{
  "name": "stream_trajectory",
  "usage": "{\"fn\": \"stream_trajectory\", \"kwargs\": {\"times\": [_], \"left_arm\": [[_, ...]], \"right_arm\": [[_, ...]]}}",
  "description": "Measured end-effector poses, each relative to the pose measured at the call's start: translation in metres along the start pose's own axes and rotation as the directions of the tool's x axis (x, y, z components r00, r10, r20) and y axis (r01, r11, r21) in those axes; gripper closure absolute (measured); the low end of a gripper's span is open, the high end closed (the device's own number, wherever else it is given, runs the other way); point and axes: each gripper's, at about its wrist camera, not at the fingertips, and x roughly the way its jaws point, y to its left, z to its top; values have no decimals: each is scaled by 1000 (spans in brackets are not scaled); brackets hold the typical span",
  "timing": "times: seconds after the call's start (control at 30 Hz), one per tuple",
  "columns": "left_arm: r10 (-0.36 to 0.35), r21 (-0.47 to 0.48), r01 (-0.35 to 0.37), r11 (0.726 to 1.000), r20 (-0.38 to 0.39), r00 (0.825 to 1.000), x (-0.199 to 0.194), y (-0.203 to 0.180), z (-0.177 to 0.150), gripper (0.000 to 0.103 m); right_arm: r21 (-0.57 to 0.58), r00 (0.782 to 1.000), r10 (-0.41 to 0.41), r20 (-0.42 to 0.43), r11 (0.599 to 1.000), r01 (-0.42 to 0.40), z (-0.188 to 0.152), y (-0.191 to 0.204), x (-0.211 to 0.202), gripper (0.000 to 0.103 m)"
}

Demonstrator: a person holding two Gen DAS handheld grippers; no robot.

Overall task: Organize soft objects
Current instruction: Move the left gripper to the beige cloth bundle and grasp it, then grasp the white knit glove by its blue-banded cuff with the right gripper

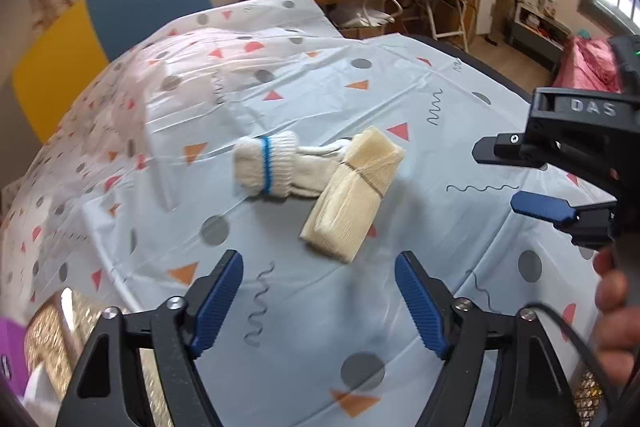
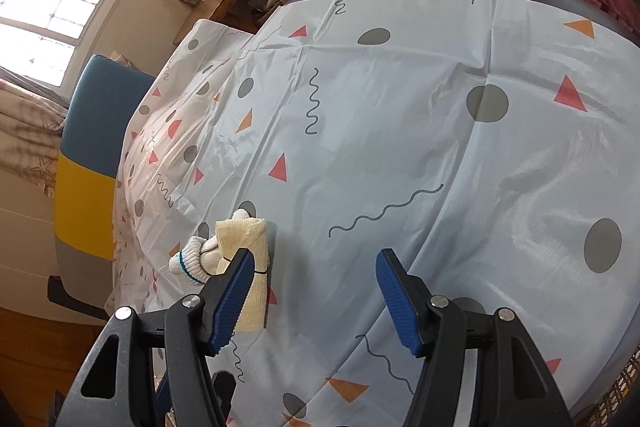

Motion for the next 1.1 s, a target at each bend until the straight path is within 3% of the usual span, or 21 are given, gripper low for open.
{"fn": "stream_trajectory", "kwargs": {"times": [0.17, 0.33, 0.4, 0.43, 0.5, 0.57, 0.8, 0.9, 1.1], "left_arm": [[31, 83, -31, 996, 6, 1000, 28, -17, 19, 22], [45, 96, -42, 994, -23, 999, 62, -21, 29, 22], [34, 85, -30, 996, -46, 998, 71, -20, 30, 30], [22, 78, -17, 997, -67, 998, 74, -19, 30, 49], [-4, 44, 7, 999, -78, 997, 76, -17, 24, 59], [-43, 18, 45, 999, -78, 996, 70, -16, 17, 65], [-46, -98, 42, 994, -43, 998, 15, -3, -36, 66], [-36, -116, 23, 993, -111, 993, 12, -1, -72, 66], [-50, -121, 47, 992, -17, 999, 4, 3, -105, 63]], "right_arm": [[19, 1000, 5, -10, 1000, -5, 0, -3, 2, 39], [24, 1000, 1, -19, 1000, -1, -2, -3, 5, 39], [21, 1000, 3, -26, 1000, -2, -3, -2, 8, 39], [18, 1000, 1, -30, 1000, -1, -2, -1, 9, 39], [12, 1000, -5, -31, 1000, 5, -3, 0, 10, 39], [2, 999, -7, -32, 1000, 7, -3, 1, 11, 39], [-4, 1000, -5, -28, 1000, 5, -3, 1, 9, 39], [-20, 999, -4, -36, 1000, 3, -3, 2, 10, 39], [-92, 997, 0, -75, 996, -7, -10, 15, 17, 39]]}}
